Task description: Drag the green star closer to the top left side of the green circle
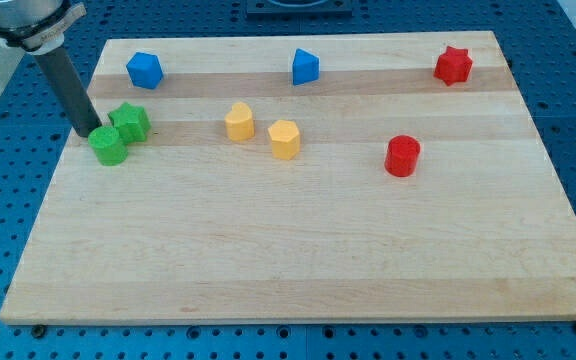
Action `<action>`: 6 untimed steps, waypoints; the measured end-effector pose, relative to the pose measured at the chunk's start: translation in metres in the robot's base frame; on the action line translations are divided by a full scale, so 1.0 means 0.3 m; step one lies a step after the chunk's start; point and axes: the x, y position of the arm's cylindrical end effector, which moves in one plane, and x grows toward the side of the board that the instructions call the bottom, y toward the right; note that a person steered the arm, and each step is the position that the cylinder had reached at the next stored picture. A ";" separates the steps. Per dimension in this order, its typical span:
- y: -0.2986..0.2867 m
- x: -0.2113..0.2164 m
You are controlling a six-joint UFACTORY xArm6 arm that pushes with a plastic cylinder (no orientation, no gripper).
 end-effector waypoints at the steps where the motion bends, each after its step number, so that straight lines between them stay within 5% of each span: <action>1: 0.039 0.087; 3: 0.271 0.387; 6: 0.546 0.363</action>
